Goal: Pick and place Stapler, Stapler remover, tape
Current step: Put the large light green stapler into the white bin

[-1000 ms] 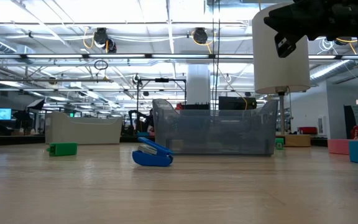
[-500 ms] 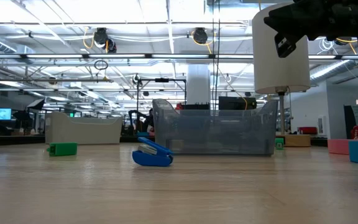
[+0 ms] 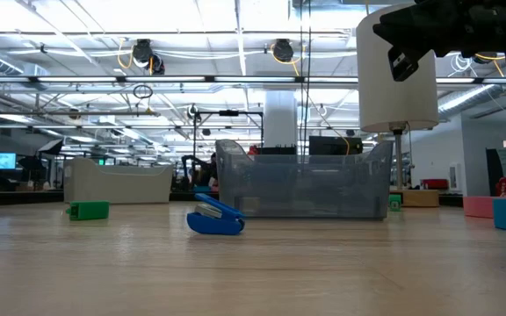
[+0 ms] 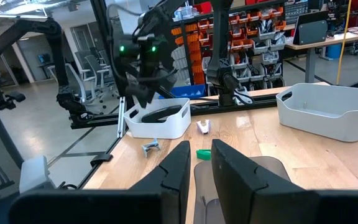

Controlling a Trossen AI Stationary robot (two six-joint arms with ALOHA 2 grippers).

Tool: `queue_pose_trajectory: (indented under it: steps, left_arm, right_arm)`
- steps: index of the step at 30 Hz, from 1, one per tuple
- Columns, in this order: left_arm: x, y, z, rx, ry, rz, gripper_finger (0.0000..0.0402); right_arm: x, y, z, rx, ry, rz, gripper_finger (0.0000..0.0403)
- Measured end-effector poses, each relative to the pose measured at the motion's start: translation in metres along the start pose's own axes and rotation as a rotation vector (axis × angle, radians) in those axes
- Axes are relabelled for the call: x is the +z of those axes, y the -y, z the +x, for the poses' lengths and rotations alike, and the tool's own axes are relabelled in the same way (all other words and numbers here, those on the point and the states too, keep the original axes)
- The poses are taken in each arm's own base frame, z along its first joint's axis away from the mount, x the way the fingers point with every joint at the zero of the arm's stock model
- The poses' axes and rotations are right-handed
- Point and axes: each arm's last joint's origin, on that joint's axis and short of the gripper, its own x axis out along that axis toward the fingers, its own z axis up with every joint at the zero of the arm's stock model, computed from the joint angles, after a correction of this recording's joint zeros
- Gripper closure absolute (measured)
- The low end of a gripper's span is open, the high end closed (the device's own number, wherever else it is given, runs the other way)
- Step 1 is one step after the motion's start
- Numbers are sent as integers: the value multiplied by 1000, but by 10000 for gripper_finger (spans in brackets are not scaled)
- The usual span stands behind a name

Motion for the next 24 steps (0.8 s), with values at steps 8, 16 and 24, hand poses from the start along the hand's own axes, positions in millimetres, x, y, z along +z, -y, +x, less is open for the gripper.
queue_pose_trajectory:
  steps: [8,16,24]
  left_arm:
    - [9,-5,-35,-221,0,-25,217]
    - [43,14,-69,-560,253,18,234]
    - [93,35,-95,-572,514,201,255]
  right_arm:
    - [0,0,0,0,0,0,344]
    - [0,1,0,-29,6,0,344]
    - [3,4,0,-153,54,61,344]
